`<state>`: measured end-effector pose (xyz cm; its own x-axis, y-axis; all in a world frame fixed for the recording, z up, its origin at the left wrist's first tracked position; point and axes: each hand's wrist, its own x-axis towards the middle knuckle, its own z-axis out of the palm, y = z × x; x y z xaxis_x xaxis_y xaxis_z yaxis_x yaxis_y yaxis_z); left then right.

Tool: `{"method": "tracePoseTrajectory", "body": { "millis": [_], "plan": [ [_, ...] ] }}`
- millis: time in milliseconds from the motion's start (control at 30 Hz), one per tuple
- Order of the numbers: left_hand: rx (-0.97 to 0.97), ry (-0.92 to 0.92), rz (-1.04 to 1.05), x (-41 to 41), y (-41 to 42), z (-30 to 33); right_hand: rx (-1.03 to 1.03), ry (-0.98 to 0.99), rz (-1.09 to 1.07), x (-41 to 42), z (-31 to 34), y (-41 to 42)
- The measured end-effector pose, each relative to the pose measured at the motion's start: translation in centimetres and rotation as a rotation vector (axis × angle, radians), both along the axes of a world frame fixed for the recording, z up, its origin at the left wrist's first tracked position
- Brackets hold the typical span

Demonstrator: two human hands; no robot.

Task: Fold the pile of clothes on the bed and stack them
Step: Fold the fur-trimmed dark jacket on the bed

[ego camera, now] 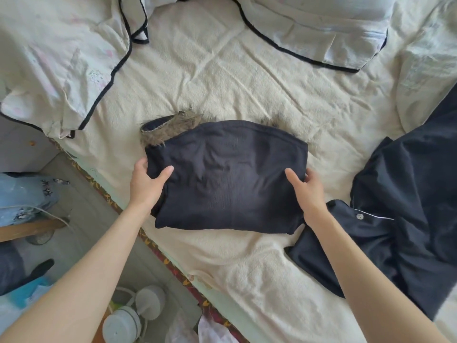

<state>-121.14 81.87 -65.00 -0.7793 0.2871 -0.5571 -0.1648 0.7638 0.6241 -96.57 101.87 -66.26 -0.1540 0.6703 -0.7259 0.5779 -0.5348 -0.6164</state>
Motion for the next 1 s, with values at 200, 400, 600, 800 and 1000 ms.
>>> {"method": "tracePoseTrajectory", "body": {
  "millis": [200,400,600,800,1000],
  "plan": [
    [-0.085,0.056,-0.079,0.3,-0.6,-0.1,-0.095,0.05,-0.034,0.1,-0.2,0.6],
    [0.004,0.072,-0.028,0.4,-0.9,0.7,0.07,0.125,0.021,1.1,0.8,-0.7],
    [0.057,0.099,-0.151,0.1,-1.2,4.3,0.228,0.13,-0.041,0.7,3.9,-1.4],
    [0.139,0.117,-0.182,1.7,-2.7,10.6,0.326,0.139,-0.059,2.7,10.4,-4.2],
    [0.213,0.027,-0.192,5.2,-6.3,15.7,0.354,0.101,-0.098,8.0,17.8,-9.3]
  ]
}}
